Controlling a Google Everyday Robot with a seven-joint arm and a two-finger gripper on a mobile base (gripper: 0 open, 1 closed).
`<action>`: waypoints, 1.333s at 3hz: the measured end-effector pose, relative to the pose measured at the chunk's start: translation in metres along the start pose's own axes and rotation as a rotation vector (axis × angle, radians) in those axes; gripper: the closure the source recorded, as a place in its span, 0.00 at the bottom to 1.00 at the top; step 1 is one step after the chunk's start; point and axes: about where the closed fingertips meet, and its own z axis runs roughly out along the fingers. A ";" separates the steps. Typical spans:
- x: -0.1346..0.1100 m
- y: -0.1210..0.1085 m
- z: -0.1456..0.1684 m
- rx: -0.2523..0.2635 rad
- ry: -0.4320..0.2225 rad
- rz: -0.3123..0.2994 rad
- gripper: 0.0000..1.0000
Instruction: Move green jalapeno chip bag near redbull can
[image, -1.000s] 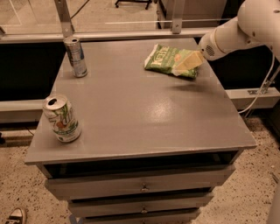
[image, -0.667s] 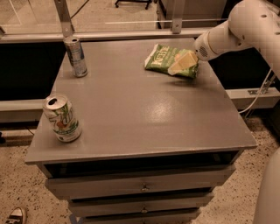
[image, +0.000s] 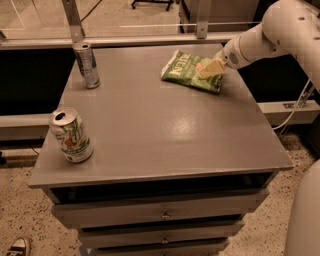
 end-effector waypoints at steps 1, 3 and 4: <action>-0.028 0.004 -0.023 0.019 -0.057 -0.038 0.71; -0.065 0.013 -0.058 0.050 -0.123 -0.088 1.00; -0.065 0.013 -0.058 0.050 -0.123 -0.088 1.00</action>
Offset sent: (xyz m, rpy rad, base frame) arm -0.0371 0.0247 0.1412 0.0170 -0.2541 0.0547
